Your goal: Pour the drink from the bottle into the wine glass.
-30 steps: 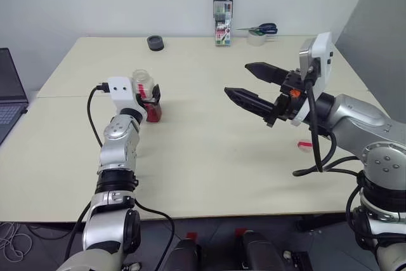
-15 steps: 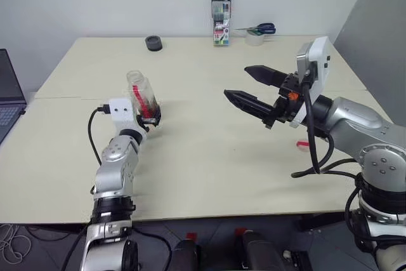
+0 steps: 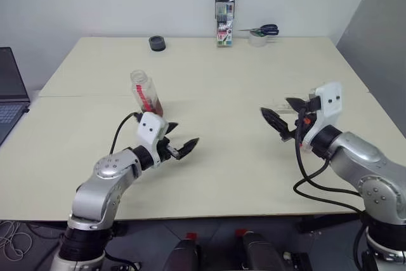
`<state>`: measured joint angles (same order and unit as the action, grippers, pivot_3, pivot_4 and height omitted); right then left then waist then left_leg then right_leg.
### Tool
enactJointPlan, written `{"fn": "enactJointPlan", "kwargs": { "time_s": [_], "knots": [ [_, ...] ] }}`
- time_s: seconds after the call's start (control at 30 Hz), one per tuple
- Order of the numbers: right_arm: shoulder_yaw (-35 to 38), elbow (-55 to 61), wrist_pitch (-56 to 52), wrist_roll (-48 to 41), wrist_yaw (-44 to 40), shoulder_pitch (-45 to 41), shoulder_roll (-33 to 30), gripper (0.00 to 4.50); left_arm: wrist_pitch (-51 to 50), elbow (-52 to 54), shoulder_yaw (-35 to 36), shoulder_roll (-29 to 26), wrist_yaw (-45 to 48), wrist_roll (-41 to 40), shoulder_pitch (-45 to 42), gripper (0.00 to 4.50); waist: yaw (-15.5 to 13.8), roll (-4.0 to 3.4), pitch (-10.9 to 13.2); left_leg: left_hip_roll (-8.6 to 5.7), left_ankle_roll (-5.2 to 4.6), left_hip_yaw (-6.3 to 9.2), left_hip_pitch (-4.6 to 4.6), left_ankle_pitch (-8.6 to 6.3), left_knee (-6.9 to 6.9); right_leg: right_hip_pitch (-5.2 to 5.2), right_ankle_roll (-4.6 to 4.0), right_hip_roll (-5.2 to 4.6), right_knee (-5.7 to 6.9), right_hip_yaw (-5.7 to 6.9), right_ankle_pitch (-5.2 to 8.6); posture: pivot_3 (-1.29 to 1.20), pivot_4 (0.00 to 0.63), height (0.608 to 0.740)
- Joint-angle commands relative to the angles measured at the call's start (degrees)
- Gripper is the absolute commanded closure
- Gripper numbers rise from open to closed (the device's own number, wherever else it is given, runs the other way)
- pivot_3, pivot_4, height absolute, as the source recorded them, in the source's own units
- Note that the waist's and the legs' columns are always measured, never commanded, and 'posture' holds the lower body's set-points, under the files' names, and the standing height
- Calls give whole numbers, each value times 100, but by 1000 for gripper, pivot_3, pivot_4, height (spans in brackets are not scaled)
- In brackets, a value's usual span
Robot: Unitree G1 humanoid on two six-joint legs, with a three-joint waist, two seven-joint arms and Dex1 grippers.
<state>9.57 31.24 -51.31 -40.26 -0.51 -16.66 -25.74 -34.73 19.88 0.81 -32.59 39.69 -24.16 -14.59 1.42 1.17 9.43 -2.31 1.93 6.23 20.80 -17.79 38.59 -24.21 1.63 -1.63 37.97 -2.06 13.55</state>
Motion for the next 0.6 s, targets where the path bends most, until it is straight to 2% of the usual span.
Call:
{"fn": "enactJointPlan", "kwargs": {
  "time_s": [0.03,0.17,0.3,0.43,0.6],
  "knots": [
    [676,-376,-125,-121,1025,-135,899,0,113,-279,-38,-217,554,-137,-552,36,24,-3,-1,2,-1,-2,-4,0,-9,0,0,5,0,-4,0,0,150,740],
    [1562,-1208,35,-598,2029,-557,2189,0,315,-728,-178,-90,702,-32,-959,36,51,-8,-1,6,-3,-28,-29,-1,-43,-5,-2,29,-1,-14,-1,0,150,740],
    [2491,-1779,620,-1409,2901,-1154,3033,0,379,-750,-255,-26,769,-26,-1031,36,48,-14,2,6,1,-31,-18,1,-58,-23,-4,26,-3,-19,-2,0,150,740],
    [2783,-2262,1076,-1883,3136,-1616,3292,0,428,-827,-262,-14,797,15,-1079,36,48,-15,2,5,2,-31,5,2,-59,-47,-4,19,-2,-21,-2,0,150,740],
    [2651,-2923,1501,-1941,3009,-2008,3282,0,392,-745,-274,-8,784,23,-1079,36,64,-17,2,4,-13,-39,2,-6,-61,-47,-4,21,-1,-21,-2,0,150,740]
  ]
}}
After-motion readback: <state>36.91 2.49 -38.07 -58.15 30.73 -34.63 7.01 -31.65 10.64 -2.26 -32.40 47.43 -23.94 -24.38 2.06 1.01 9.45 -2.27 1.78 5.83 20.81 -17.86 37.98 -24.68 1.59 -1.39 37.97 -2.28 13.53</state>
